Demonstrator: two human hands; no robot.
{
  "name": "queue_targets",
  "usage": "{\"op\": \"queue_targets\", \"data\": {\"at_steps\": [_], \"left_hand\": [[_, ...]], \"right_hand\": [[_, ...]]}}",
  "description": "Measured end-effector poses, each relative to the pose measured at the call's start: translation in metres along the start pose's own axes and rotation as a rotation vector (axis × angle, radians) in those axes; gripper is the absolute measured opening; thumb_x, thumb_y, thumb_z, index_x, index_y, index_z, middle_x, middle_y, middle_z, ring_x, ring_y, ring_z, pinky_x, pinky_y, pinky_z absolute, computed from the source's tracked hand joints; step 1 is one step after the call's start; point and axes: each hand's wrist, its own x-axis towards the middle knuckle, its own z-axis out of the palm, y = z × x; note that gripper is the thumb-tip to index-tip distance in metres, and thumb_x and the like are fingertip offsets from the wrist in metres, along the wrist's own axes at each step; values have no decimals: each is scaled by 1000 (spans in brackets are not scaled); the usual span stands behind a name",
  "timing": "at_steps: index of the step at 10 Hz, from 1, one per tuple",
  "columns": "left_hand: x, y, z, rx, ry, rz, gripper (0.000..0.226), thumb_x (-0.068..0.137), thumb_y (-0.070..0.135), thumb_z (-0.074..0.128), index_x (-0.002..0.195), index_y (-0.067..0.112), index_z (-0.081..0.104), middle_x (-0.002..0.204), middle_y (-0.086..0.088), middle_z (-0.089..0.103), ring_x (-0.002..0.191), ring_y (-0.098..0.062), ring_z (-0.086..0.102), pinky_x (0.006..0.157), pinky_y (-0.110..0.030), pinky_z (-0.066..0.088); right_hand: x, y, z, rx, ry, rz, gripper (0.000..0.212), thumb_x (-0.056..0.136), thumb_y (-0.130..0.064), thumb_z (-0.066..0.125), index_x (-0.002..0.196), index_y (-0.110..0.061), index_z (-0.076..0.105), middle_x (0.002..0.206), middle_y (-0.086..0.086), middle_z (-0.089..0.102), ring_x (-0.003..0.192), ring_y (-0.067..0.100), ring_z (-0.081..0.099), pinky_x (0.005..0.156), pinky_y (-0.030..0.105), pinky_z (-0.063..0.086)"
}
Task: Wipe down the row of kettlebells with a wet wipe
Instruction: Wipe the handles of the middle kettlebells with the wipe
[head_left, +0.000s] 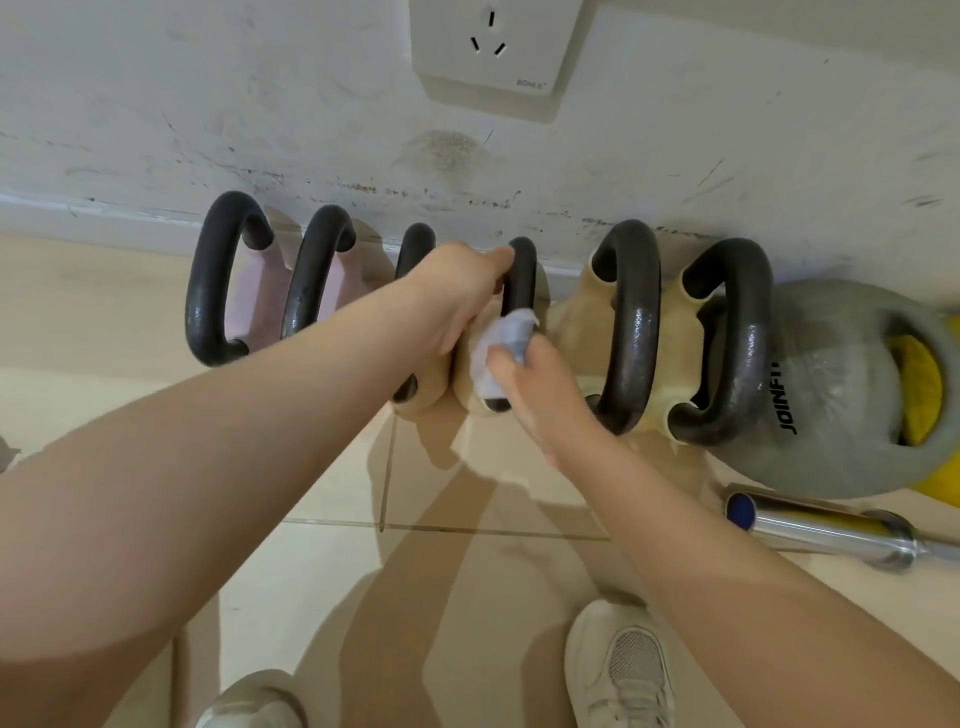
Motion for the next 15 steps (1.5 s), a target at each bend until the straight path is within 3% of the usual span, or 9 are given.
{"op": "queue_targets", "data": {"at_steps": [2, 3, 4, 8, 9, 11, 12, 14, 15], "left_hand": [[6, 10, 1, 205, -80, -78, 43, 85, 35, 62, 106, -2, 61, 110, -18, 67, 105, -32, 62, 99, -42, 46], [6, 12, 0, 163, -86, -99, 45, 86, 31, 63, 114, -3, 56, 113, -15, 64, 108, -27, 59, 101, -39, 44], [5, 9, 2, 35, -97, -99, 42, 87, 21, 63, 117, -7, 54, 112, -18, 65, 107, -29, 63, 99, -39, 47], [0, -3, 0, 7, -68, 11, 24, 88, 26, 61, 93, 3, 57, 97, -14, 66, 86, -22, 65, 73, -22, 56], [-3, -4, 1, -36, -50, 24, 29, 88, 25, 61, 103, 0, 57, 113, -19, 65, 100, -26, 65, 88, -33, 55], [-19, -25, 6, 16, 130, 208, 23, 89, 23, 57, 87, 2, 64, 74, -8, 60, 71, -22, 60, 71, -23, 50], [-31, -33, 3, -114, 128, 215, 15, 91, 17, 50, 87, 11, 63, 69, -2, 56, 64, -21, 55, 66, -34, 50], [-35, -38, -7, -149, 147, 287, 16, 91, 21, 47, 98, 16, 61, 71, 7, 54, 68, -11, 49, 83, -33, 45], [-39, -40, -4, -185, 128, 259, 18, 92, 22, 45, 100, 15, 59, 76, 5, 55, 69, -10, 49, 81, -30, 42]], "right_hand": [[30, -21, -26, 283, -214, 236, 8, 80, -1, 54, 82, -9, 55, 75, 4, 52, 72, 19, 54, 70, 31, 47], [41, -27, -17, 700, 293, 212, 19, 76, -15, 64, 93, -13, 55, 74, 5, 46, 95, 28, 58, 85, 39, 46], [20, -28, -15, -443, -197, -83, 11, 93, -27, 51, 100, -20, 56, 75, -2, 53, 83, 12, 57, 67, 17, 43], [-11, 18, 25, 104, 200, 6, 7, 80, -9, 59, 75, -15, 62, 64, -10, 57, 55, -2, 57, 57, 17, 46], [-7, 40, 29, 12, 189, -77, 8, 73, -11, 56, 68, -18, 56, 66, -1, 53, 67, 17, 55, 62, 32, 46], [5, 49, 28, -103, 220, -147, 38, 65, -28, 67, 92, -46, 49, 126, 8, 51, 123, 23, 39, 105, 41, 37], [7, 45, 24, -119, 236, -164, 67, 66, -29, 74, 121, -46, 40, 134, 2, 45, 121, 19, 46, 101, 36, 42], [-8, 33, 27, -62, 253, -383, 10, 89, -14, 48, 97, -20, 46, 84, -3, 48, 65, -11, 52, 63, 7, 44], [-8, 26, 16, -133, 244, -412, 55, 94, -1, 44, 138, -22, 18, 109, -14, 42, 81, -26, 49, 66, -2, 41]]}}
